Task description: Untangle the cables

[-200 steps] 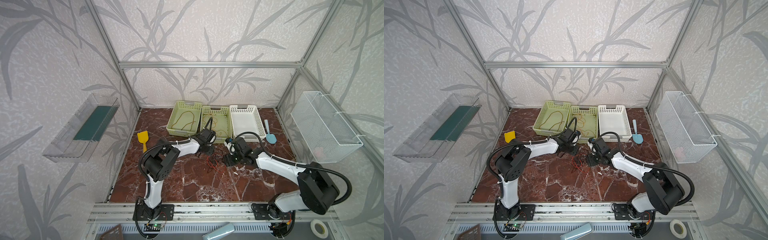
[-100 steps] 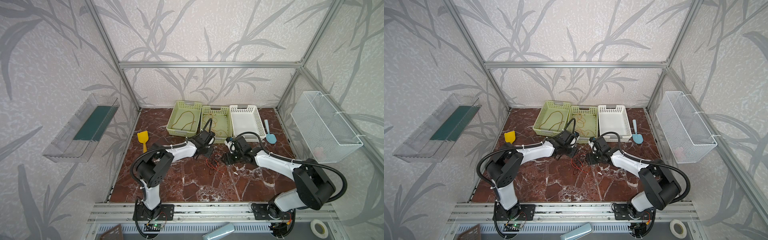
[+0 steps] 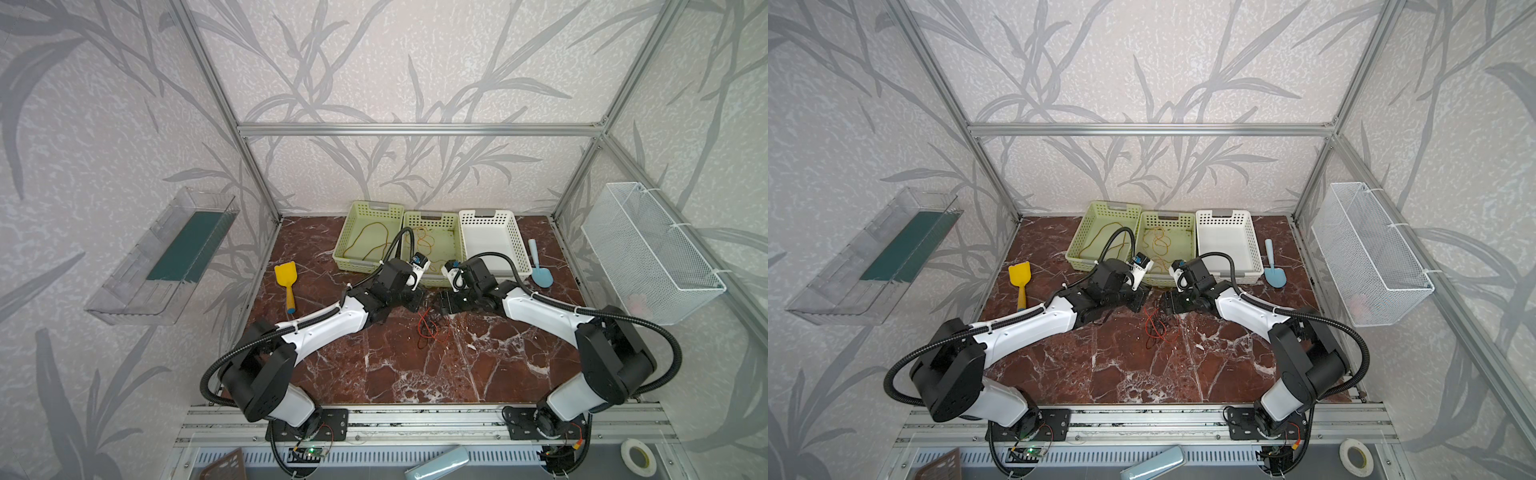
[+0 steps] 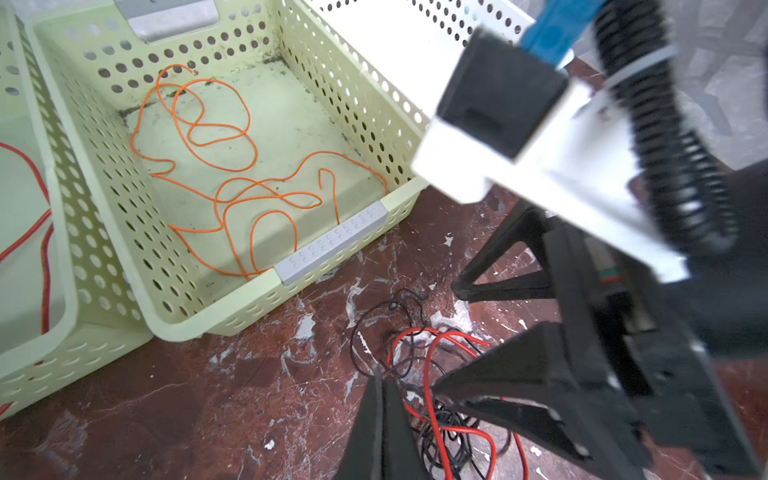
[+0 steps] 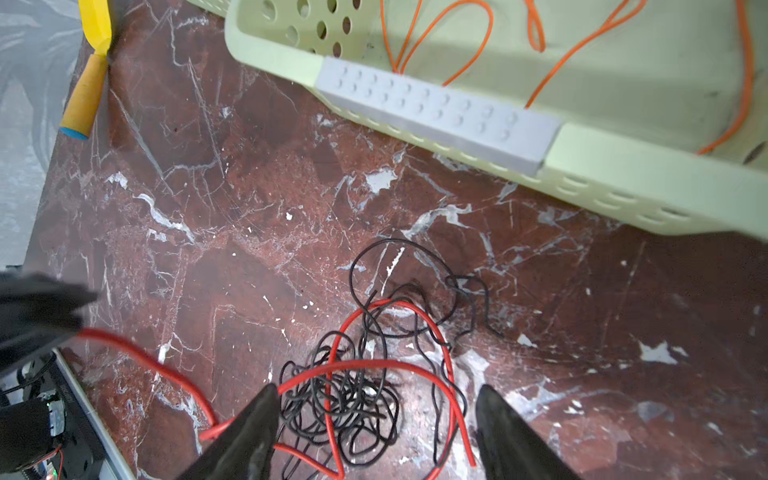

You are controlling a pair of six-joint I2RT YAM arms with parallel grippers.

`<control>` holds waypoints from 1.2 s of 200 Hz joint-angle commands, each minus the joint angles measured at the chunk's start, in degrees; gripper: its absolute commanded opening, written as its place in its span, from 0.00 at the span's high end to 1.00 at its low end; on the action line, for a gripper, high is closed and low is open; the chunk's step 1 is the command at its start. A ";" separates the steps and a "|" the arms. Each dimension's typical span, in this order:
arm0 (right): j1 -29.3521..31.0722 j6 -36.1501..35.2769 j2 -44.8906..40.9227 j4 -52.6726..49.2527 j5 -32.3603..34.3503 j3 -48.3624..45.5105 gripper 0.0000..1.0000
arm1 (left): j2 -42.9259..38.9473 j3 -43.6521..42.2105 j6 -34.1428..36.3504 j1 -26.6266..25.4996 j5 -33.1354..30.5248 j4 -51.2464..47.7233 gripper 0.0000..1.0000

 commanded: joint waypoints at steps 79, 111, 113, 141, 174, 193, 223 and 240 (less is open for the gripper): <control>1.76 1.04 5.74 2.80 -3.28 -0.28 0.28 | -6.97 6.10 4.38 -0.71 1.89 3.88 1.00; 1.82 0.96 5.41 3.12 -2.81 -2.11 0.30 | -9.29 8.71 6.01 -0.72 0.39 2.99 1.00; 1.78 1.00 5.44 3.20 -2.77 -2.20 0.30 | -9.45 8.89 6.18 -0.72 0.25 2.87 1.00; 1.77 1.08 5.75 3.47 -2.31 -3.20 0.30 | -11.14 11.69 7.62 -0.76 -0.91 1.87 1.00; 1.76 1.09 6.01 3.87 -1.67 -3.75 0.30 | -12.43 15.01 9.36 -0.70 -2.13 0.85 1.00; 1.74 1.03 6.01 4.02 -1.51 -3.85 0.30 | -12.59 17.20 10.59 -0.76 -2.73 0.14 1.00; 1.81 1.08 6.01 4.36 -1.25 -4.36 0.31 | -12.29 20.49 12.01 -0.71 -2.75 -0.69 1.00; 1.79 1.14 6.01 4.68 -1.05 -4.78 0.31 | -12.09 22.20 12.97 -0.71 -3.18 -0.98 1.00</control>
